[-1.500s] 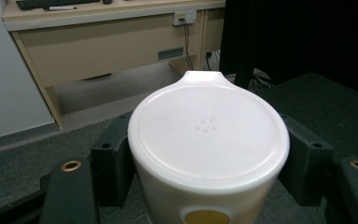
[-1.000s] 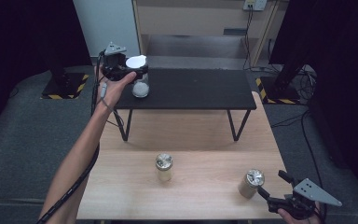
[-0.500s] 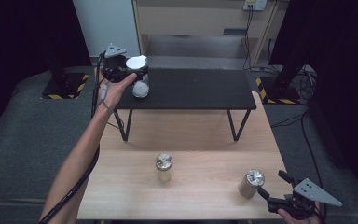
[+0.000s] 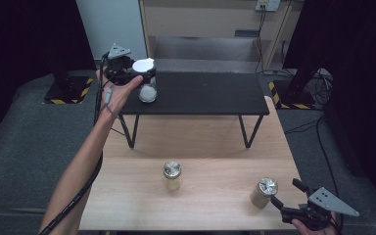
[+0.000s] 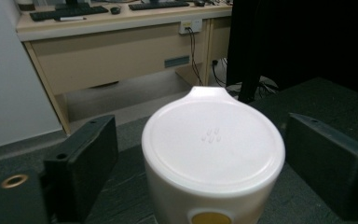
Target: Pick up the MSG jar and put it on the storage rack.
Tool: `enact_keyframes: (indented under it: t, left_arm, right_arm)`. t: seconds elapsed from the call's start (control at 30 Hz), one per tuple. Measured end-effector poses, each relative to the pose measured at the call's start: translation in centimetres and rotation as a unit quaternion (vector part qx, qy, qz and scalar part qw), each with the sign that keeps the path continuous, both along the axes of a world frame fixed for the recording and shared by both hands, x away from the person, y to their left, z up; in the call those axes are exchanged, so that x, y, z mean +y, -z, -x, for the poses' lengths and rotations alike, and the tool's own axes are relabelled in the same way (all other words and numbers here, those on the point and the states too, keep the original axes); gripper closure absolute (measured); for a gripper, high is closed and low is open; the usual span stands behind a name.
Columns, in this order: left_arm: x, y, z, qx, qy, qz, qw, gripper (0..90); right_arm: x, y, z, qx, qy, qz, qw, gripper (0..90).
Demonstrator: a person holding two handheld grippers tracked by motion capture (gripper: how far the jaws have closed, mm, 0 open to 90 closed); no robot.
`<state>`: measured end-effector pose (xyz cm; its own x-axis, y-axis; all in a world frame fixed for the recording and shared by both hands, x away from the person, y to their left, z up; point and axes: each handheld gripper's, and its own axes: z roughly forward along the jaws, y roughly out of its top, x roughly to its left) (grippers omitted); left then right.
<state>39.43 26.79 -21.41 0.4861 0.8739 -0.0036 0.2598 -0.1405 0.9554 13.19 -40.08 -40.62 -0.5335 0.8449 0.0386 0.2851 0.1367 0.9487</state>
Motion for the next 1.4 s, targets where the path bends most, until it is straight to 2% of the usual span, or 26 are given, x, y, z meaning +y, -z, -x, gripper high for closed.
enact_keyframes:
  t: [0.13, 0.23, 0.57, 0.73, 0.9, 1.03, 1.27, 1.4]
  left_arm:
    - [0.0, -0.6, 0.6, -0.008, 0.003, -0.004, 1.0000, 5.0]
    - [-0.2, -1.3, 1.3, -0.019, 0.007, -0.018, 0.9996, 4.1]
    - [0.0, -2.4, 3.2, -0.037, 0.018, -0.028, 0.9988, 3.0]
    - [0.7, -2.3, 4.9, -0.052, 0.033, -0.028, 0.9977, 3.2]
    - [1.5, -2.0, 6.2, -0.055, 0.040, -0.021, 0.9975, 3.1]
    - [1.9, -2.0, 7.6, -0.063, 0.046, -0.024, 0.9966, 2.8]
    - [2.9, -1.5, 9.4, -0.074, 0.056, -0.010, 0.9957, 2.3]
    - [3.1, -0.8, 11.2, -0.092, 0.060, -0.014, 0.9938, 2.2]
  right_arm:
    - [0.0, 0.0, 0.0, 0.001, 0.000, 0.000, 1.0000, 4.2]
    - [0.1, 0.0, 0.0, 0.000, 0.000, 0.000, 1.0000, 4.2]
    - [0.1, -0.1, 0.1, 0.000, -0.001, 0.001, 1.0000, 4.2]
    - [0.1, -0.1, 0.0, 0.000, -0.001, 0.001, 1.0000, 4.2]
    - [0.1, -0.1, 0.1, -0.001, -0.001, 0.001, 1.0000, 4.2]
    - [0.1, -0.1, 0.0, -0.001, -0.001, 0.003, 1.0000, 4.2]
    - [0.1, -0.1, 0.0, -0.001, -0.002, 0.003, 1.0000, 4.2]
    - [0.1, -0.1, 0.0, 0.000, -0.003, 0.003, 1.0000, 4.3]
